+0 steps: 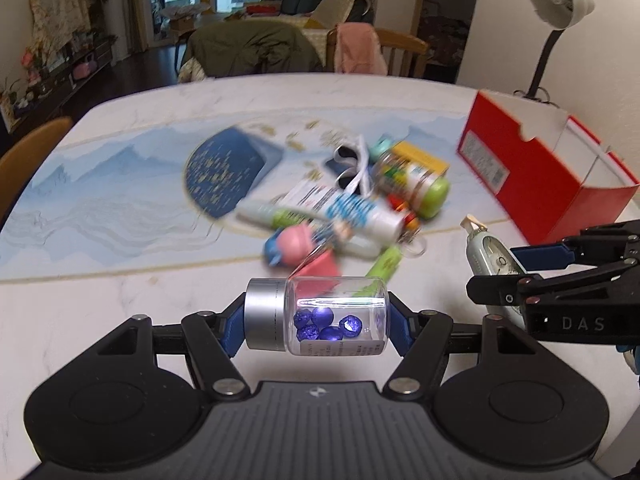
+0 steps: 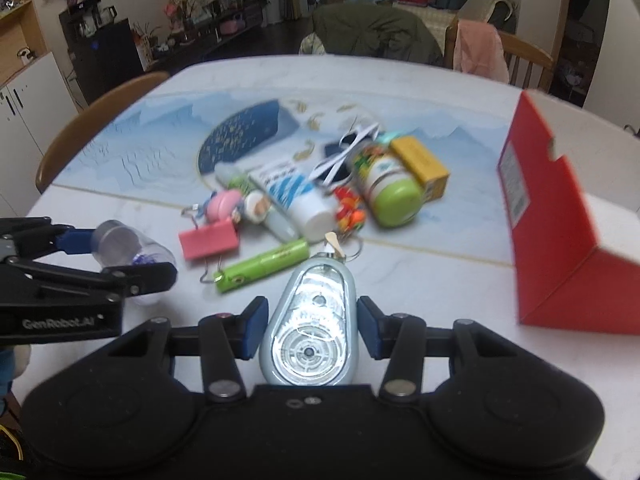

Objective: Organize rigid objects
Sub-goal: 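Carry jar and correction tape into the red box and open both tools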

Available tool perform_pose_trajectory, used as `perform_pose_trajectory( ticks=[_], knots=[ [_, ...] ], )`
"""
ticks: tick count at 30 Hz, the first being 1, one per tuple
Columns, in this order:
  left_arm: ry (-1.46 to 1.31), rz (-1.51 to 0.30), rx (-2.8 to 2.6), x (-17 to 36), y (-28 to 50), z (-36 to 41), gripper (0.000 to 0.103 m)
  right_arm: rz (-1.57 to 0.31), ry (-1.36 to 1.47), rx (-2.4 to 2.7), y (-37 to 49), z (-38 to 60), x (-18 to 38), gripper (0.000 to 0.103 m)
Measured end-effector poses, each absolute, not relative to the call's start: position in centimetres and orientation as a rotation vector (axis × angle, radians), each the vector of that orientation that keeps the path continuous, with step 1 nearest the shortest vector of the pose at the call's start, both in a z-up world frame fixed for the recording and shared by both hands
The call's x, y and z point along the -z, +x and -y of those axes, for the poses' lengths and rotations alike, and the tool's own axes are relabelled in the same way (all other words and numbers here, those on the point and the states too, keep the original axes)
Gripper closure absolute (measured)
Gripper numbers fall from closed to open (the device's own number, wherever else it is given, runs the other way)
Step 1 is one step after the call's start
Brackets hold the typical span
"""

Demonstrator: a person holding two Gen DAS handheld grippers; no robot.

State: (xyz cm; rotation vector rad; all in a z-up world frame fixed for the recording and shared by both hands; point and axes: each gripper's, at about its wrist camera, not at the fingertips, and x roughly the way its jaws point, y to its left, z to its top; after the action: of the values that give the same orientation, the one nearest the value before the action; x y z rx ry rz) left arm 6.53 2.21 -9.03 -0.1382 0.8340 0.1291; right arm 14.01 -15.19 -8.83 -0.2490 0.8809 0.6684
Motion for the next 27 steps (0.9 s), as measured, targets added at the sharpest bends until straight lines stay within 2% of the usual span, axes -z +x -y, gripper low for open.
perform_pose_trajectory(
  ticks=[14,27],
  knots=[
    [-0.088,-0.749,0.010,2.9,14.4,6.0,0.035,-0.776,-0.172,-0.637,20.7,23.3,1.5,0.056],
    [-0.054,-0.731,0.076,0.4,23.2,13.9,0.035,-0.766,-0.183,-0.562,27.8,30.6,1.3,0.056]
  ],
)
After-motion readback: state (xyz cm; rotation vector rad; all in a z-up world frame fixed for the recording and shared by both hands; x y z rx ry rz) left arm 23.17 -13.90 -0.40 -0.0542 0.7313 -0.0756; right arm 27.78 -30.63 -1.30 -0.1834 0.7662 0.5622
